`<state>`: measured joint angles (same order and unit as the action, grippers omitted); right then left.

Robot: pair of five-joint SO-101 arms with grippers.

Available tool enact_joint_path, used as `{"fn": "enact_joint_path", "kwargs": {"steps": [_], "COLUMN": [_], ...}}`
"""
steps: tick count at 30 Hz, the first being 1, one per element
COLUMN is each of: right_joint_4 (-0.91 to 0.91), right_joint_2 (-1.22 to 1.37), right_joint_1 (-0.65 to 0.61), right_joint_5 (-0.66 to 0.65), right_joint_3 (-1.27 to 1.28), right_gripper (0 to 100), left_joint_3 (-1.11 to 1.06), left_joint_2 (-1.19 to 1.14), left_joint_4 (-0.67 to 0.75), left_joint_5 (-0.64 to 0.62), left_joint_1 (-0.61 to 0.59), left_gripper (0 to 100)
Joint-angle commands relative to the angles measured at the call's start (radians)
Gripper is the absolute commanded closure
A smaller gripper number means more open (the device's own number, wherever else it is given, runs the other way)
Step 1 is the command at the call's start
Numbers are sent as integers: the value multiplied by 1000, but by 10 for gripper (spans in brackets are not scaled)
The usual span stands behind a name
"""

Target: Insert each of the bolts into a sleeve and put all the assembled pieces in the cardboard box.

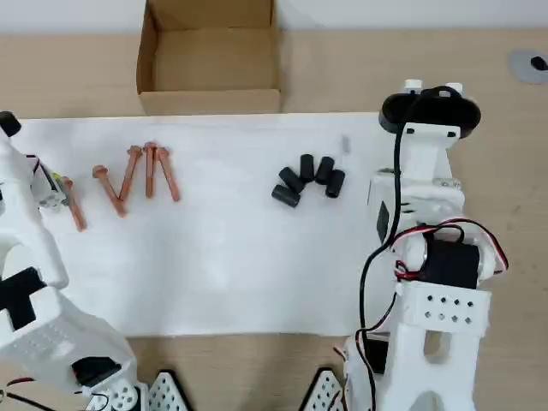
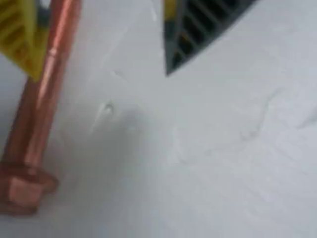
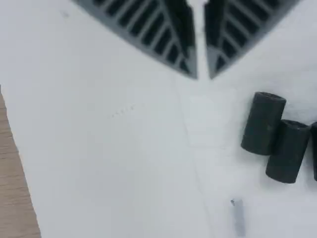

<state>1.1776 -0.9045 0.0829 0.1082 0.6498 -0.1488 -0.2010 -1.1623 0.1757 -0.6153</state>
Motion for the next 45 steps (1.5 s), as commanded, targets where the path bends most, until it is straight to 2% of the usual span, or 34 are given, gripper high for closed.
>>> {"fn": "enact_joint_path", "kwargs": {"steps": [1,13,21,24,28,32,38,45], "right_joint_4": [-20,-21,-21,-21,-21,-21,-21,-21], "right_joint_2": [2,-1,-1,-1,-1,-1,-1,-1], "right_joint_1": [8,8,8,8,8,8,8,8], "right_joint_5": [3,3,3,3,3,3,3,3], "right_joint_3": [-4,59,59,61,61,61,61,61], "right_gripper": [988,988,988,988,988,988,988,988], "left_joint_3": [46,40,-81,-100,-89,-28,23,60], "left_joint_2": [-8,-27,-36,-68,-101,-116,-177,-200], "left_joint_4": [26,89,299,331,321,204,83,-2], "left_joint_5": [-2,-204,-281,-278,-267,-199,-190,-169], "left_joint_1": [35,86,86,89,89,91,87,84], "left_gripper": [819,819,819,819,819,830,994,990]}}
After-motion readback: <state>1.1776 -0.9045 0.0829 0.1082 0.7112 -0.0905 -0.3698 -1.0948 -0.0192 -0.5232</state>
